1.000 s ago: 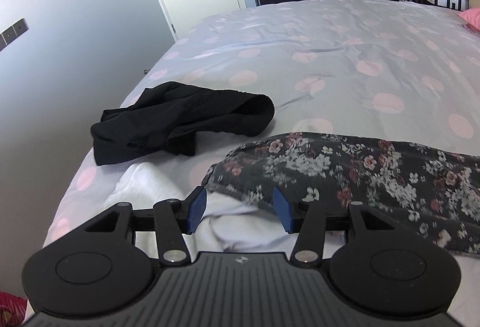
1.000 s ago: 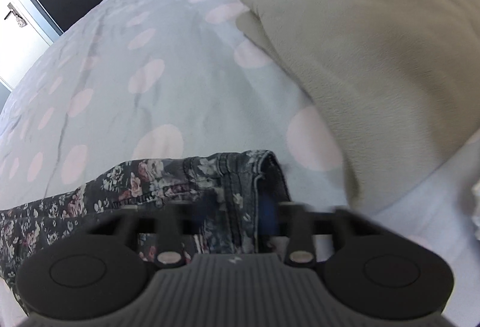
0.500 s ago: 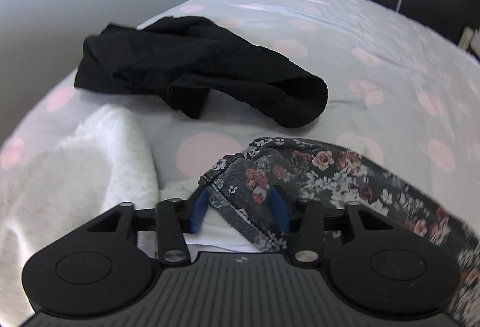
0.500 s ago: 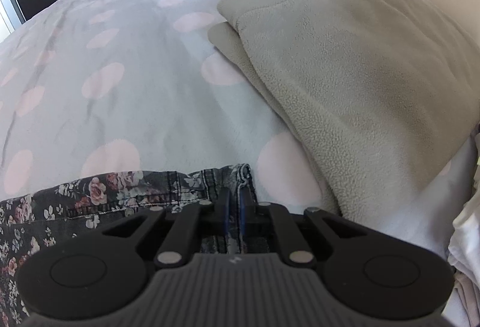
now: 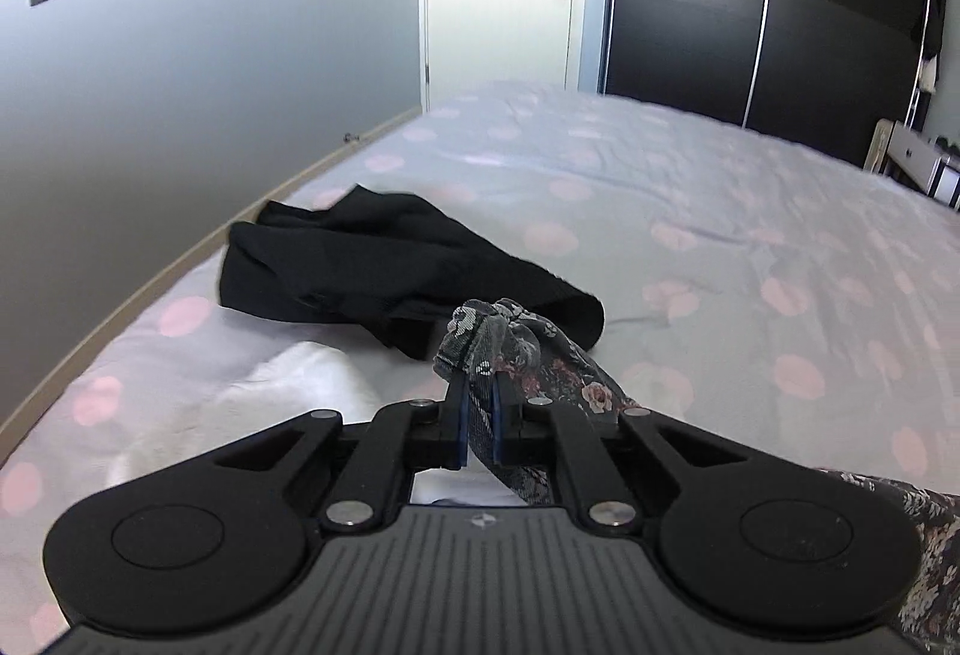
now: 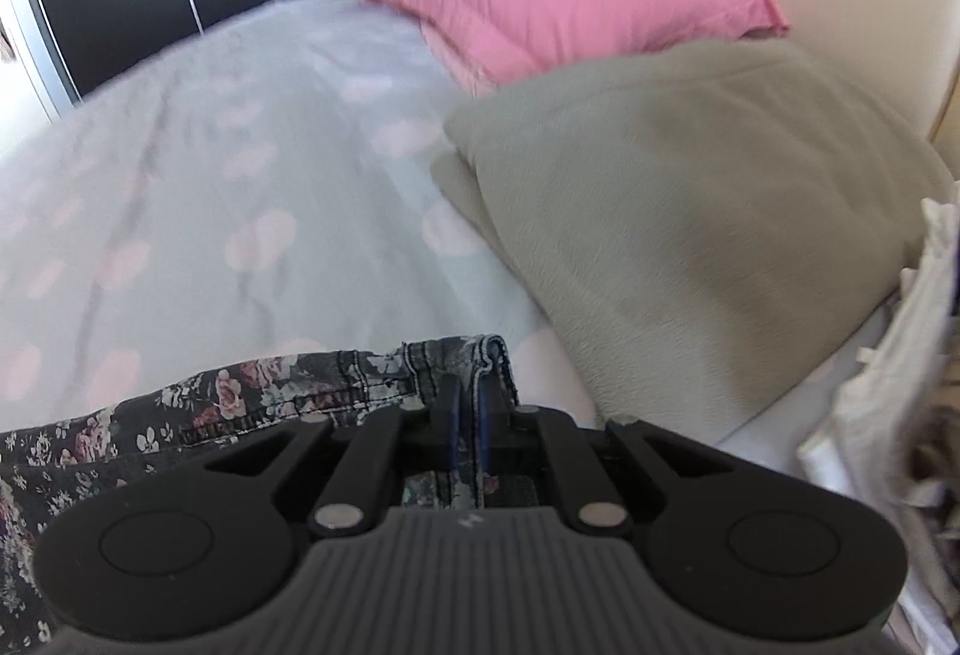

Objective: Fold clothes
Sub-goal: 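Grasp the floral garment edge with the left gripper while the right gripper grasps its leg end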

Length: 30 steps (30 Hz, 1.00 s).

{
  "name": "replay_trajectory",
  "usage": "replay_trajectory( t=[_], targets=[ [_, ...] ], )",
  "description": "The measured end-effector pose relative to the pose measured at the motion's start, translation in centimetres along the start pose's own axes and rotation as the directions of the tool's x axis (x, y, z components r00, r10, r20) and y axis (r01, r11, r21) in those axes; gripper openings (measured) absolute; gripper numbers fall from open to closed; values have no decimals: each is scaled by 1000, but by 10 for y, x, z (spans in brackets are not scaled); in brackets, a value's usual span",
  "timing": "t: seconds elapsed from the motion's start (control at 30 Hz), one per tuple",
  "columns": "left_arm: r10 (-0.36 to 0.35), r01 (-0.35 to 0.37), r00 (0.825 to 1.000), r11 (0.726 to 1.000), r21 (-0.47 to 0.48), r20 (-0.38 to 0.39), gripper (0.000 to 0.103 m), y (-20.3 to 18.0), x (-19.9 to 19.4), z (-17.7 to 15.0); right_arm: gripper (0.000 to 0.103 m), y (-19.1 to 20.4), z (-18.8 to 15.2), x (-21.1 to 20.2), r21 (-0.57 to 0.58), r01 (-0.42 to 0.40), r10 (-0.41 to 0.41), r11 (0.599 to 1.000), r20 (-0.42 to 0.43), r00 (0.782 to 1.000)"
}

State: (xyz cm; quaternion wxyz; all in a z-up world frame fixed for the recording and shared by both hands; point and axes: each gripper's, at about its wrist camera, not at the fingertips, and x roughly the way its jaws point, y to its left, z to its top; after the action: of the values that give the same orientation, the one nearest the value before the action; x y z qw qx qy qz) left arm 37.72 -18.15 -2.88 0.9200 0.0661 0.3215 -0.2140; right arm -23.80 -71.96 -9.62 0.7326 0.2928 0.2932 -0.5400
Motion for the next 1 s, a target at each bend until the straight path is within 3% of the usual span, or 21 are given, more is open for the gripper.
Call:
replay_trajectory(
  t=[0.2,0.33,0.47,0.6,0.8,0.93,1.0],
  targets=[
    [0,1,1000,999,-32,15,5,53,-68,-33,6,-37,-21,-67,68,-99,97,993,22,995],
    [10,-10,1000,1000,-16,-6,5,76,-95,-69,6,-61,-52,-94,107,-116,118,987,-6,993],
    [32,-33,997,999,-9,-67,6,90,-103,-108,6,-77,-87,-104,131,-102,110,986,-58,992],
    [70,-67,984,997,23,-165,8,98,-102,-141,6,-85,-103,-101,133,-88,103,987,-109,989],
    [53,-45,970,998,39,-239,21,108,-117,-155,8,-92,-114,-98,151,-85,108,985,-152,982],
    [21,4,976,994,113,-215,42,104,-143,-144,22,-85,-112,-109,109,-80,93,991,-124,988],
    [16,17,981,986,167,-192,43,97,-152,-135,22,-80,-110,-115,79,-76,84,994,-101,991]
  ],
)
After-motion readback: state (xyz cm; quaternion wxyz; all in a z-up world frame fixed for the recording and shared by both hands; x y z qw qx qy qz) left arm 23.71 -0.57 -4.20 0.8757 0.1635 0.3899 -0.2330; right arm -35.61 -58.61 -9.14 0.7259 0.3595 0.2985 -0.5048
